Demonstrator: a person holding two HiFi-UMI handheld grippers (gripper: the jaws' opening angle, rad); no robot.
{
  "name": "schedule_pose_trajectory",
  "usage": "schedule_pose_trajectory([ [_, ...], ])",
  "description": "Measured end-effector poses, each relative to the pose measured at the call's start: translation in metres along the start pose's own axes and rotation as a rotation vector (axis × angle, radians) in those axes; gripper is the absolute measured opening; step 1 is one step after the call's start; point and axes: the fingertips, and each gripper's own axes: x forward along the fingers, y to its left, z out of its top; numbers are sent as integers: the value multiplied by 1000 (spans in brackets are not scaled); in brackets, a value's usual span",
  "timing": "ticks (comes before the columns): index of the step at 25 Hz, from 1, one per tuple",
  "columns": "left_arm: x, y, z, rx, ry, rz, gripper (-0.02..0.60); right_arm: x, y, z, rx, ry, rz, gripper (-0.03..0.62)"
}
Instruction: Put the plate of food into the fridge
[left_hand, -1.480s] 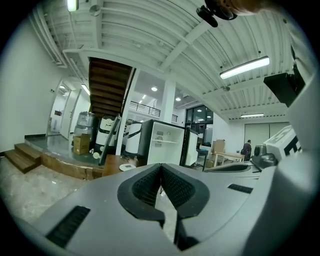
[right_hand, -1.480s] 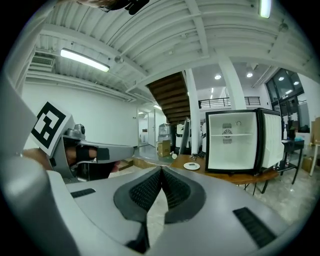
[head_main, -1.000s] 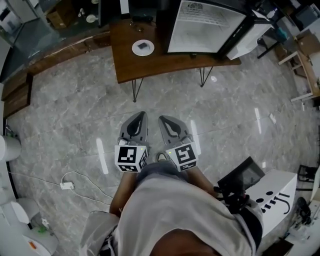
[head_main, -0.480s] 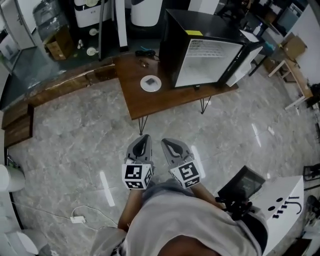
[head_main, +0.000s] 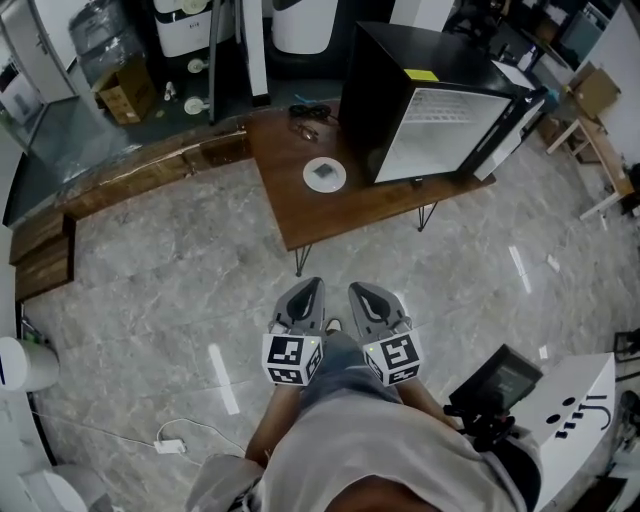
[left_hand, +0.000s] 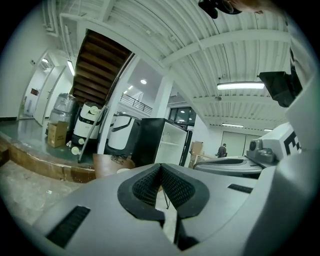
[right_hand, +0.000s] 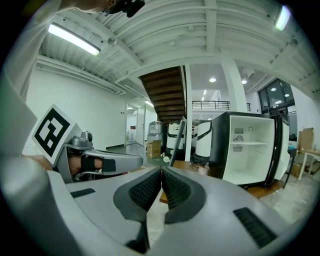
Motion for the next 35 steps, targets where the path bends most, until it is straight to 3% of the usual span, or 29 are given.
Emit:
schedule_pose_trajectory([
  [6,67,53,13,-2,30,-15,18,79,-32,10,34,11,-6,18],
  [18,285,189,93,24,46,-34,18,297,-177,69,16,23,-21,18],
  [25,397,212,116,32,68,-111,18,362,-272,83,33,20,-124,18],
  [35,516,270,122,44,160,-258,18,457,-342,73,116,70,-245,18],
])
